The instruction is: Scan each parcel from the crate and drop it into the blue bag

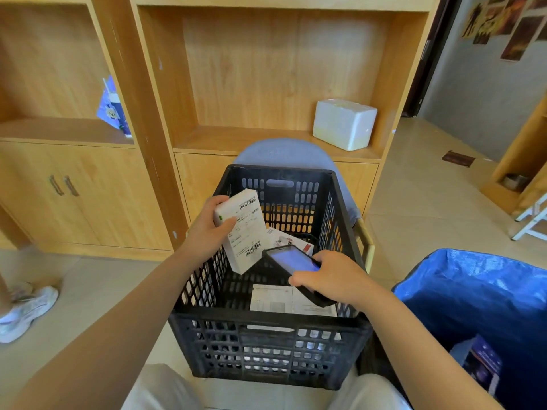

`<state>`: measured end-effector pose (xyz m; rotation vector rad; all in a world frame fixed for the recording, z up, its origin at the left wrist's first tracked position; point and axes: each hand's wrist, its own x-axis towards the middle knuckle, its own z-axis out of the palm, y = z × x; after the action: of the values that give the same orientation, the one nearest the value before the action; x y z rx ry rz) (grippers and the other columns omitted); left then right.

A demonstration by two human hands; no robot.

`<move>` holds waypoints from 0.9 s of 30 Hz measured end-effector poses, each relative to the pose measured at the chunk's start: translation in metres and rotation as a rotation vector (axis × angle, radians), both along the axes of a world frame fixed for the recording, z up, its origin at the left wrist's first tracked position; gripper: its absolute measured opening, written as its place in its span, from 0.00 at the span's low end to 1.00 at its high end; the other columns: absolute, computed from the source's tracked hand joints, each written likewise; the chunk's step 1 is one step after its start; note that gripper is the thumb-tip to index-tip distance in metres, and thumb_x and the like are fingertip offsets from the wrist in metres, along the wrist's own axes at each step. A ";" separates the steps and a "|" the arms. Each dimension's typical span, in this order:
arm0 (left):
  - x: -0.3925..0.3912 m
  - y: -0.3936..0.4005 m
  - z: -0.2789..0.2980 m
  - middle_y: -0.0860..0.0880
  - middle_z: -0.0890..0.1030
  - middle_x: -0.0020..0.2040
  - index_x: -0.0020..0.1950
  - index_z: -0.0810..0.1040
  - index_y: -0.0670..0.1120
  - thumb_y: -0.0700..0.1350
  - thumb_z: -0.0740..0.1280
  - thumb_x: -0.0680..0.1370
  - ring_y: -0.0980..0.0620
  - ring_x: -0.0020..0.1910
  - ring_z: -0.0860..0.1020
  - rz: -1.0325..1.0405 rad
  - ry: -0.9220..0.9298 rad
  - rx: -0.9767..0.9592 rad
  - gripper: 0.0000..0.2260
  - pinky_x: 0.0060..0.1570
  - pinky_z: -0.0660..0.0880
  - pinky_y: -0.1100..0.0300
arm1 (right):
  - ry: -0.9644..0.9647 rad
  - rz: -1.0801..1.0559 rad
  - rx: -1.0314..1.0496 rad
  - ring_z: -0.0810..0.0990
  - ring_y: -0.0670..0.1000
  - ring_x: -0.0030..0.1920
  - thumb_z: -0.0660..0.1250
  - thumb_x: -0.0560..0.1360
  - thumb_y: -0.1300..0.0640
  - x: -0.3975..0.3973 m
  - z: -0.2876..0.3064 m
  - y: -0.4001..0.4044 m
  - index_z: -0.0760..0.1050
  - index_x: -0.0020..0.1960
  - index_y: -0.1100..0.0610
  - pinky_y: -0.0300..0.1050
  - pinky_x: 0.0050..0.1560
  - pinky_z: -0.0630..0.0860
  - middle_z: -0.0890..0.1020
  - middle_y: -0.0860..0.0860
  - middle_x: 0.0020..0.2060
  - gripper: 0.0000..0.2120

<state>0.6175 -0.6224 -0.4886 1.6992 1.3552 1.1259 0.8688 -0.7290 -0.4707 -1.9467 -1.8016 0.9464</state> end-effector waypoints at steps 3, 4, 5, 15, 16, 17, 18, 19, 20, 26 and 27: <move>0.000 -0.002 0.003 0.56 0.75 0.57 0.69 0.66 0.54 0.44 0.65 0.81 0.57 0.55 0.77 -0.006 -0.057 0.008 0.18 0.44 0.77 0.63 | -0.070 0.045 -0.010 0.66 0.48 0.29 0.72 0.69 0.40 -0.002 0.006 -0.005 0.66 0.32 0.54 0.44 0.33 0.61 0.65 0.48 0.27 0.22; 0.000 -0.004 0.005 0.56 0.75 0.57 0.69 0.66 0.54 0.44 0.65 0.81 0.57 0.55 0.77 -0.011 -0.076 0.009 0.18 0.44 0.77 0.64 | -0.085 0.057 -0.009 0.66 0.48 0.29 0.72 0.69 0.40 -0.003 0.006 -0.007 0.66 0.33 0.54 0.43 0.33 0.61 0.65 0.47 0.28 0.22; -0.001 -0.005 0.005 0.57 0.75 0.57 0.69 0.67 0.54 0.44 0.65 0.81 0.57 0.55 0.77 -0.015 -0.086 0.011 0.18 0.45 0.77 0.63 | -0.093 0.063 -0.006 0.66 0.48 0.30 0.72 0.69 0.40 -0.004 0.006 -0.008 0.66 0.34 0.54 0.43 0.34 0.61 0.65 0.47 0.29 0.22; 0.001 -0.014 0.014 0.57 0.75 0.57 0.68 0.67 0.53 0.43 0.65 0.81 0.58 0.54 0.77 -0.040 -0.119 0.018 0.18 0.39 0.78 0.68 | -0.123 0.070 0.042 0.66 0.47 0.31 0.73 0.69 0.39 -0.004 0.007 -0.017 0.66 0.38 0.53 0.41 0.33 0.61 0.67 0.47 0.32 0.22; 0.001 -0.015 0.015 0.57 0.75 0.57 0.68 0.67 0.53 0.42 0.65 0.81 0.58 0.54 0.77 -0.041 -0.123 0.015 0.18 0.39 0.78 0.69 | -0.129 0.074 0.050 0.67 0.47 0.31 0.73 0.69 0.40 -0.004 0.008 -0.018 0.67 0.39 0.53 0.40 0.33 0.62 0.68 0.47 0.32 0.21; 0.001 -0.015 0.016 0.56 0.75 0.57 0.68 0.67 0.53 0.42 0.65 0.81 0.58 0.54 0.77 -0.040 -0.126 0.016 0.18 0.39 0.78 0.69 | -0.130 0.078 0.055 0.68 0.47 0.31 0.73 0.69 0.41 -0.004 0.009 -0.019 0.68 0.40 0.53 0.40 0.32 0.63 0.69 0.47 0.33 0.20; 0.001 -0.016 0.017 0.56 0.75 0.57 0.68 0.67 0.54 0.42 0.66 0.81 0.58 0.54 0.77 -0.040 -0.124 0.018 0.18 0.40 0.78 0.68 | -0.128 0.082 0.059 0.69 0.47 0.31 0.73 0.69 0.41 -0.004 0.010 -0.020 0.69 0.41 0.53 0.39 0.32 0.63 0.70 0.47 0.33 0.19; 0.000 -0.016 0.017 0.56 0.75 0.57 0.68 0.67 0.54 0.43 0.66 0.81 0.58 0.55 0.77 -0.040 -0.124 0.020 0.18 0.40 0.79 0.67 | -0.125 0.083 0.061 0.69 0.47 0.32 0.73 0.69 0.41 -0.003 0.010 -0.021 0.70 0.42 0.54 0.39 0.33 0.64 0.71 0.47 0.33 0.19; 0.000 -0.017 0.018 0.56 0.75 0.57 0.68 0.68 0.54 0.43 0.66 0.81 0.58 0.55 0.77 -0.039 -0.125 0.020 0.17 0.41 0.79 0.67 | -0.123 0.083 0.064 0.70 0.47 0.32 0.73 0.69 0.41 -0.003 0.010 -0.022 0.71 0.43 0.55 0.39 0.33 0.65 0.72 0.47 0.34 0.19; 0.007 -0.024 0.029 0.55 0.75 0.57 0.68 0.69 0.53 0.43 0.66 0.81 0.58 0.53 0.77 -0.037 -0.127 0.033 0.17 0.38 0.77 0.70 | -0.119 0.013 0.147 0.74 0.48 0.35 0.73 0.68 0.38 0.008 0.014 -0.032 0.74 0.49 0.52 0.40 0.35 0.69 0.76 0.48 0.39 0.20; 0.011 -0.025 0.032 0.55 0.75 0.57 0.68 0.69 0.54 0.43 0.66 0.81 0.58 0.53 0.77 -0.032 -0.151 0.035 0.17 0.39 0.77 0.69 | -0.112 -0.005 0.176 0.75 0.47 0.36 0.73 0.68 0.38 0.013 0.016 -0.036 0.73 0.49 0.50 0.40 0.35 0.69 0.76 0.48 0.40 0.20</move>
<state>0.6286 -0.6471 -0.4563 1.6199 1.2176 1.2391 0.8815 -0.7647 -0.4551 -1.9272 -1.8703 0.6637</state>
